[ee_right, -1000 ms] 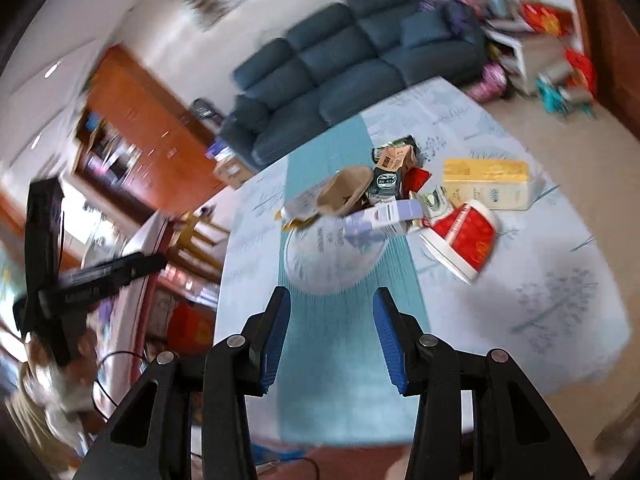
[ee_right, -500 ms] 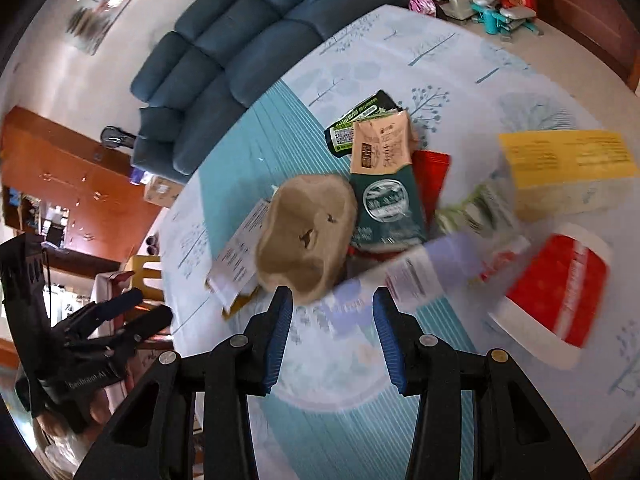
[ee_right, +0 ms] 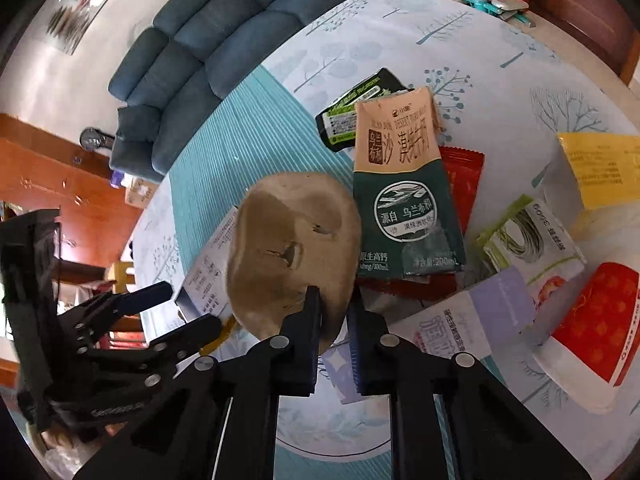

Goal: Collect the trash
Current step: 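Grasp the silver-white box with the left tool while the right tool grasps the beige pulp tray, then carry the silver-white box and beige pulp tray in both tools over the black bin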

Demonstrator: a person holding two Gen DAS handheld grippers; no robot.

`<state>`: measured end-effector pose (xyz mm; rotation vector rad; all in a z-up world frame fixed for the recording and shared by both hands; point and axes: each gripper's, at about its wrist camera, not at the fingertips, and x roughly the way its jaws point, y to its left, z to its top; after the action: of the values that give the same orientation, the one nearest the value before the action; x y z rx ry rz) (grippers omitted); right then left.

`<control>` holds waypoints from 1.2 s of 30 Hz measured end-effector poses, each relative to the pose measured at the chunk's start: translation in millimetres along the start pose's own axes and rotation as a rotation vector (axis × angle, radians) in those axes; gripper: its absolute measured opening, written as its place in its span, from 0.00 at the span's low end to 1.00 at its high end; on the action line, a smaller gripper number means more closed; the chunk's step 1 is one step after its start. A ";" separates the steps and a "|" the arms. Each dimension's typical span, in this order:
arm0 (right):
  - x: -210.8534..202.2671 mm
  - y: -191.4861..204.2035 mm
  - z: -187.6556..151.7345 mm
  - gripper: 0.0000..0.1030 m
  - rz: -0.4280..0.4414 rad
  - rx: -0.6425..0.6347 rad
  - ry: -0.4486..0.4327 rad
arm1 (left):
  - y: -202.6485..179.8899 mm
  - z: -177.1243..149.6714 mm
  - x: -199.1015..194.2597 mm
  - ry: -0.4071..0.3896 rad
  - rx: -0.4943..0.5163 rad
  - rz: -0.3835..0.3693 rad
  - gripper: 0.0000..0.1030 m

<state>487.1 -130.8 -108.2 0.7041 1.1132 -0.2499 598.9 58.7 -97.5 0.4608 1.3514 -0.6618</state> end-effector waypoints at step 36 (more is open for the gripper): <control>-161.1 -37.7 -108.8 0.09 0.083 -0.174 -0.083 | -58.1 -88.7 -121.8 -0.168 -0.156 -0.044 0.67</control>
<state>316.8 -115.9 -8.3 0.5788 1.0109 -0.1092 484.5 94.5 10.7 0.2450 1.2454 -0.6118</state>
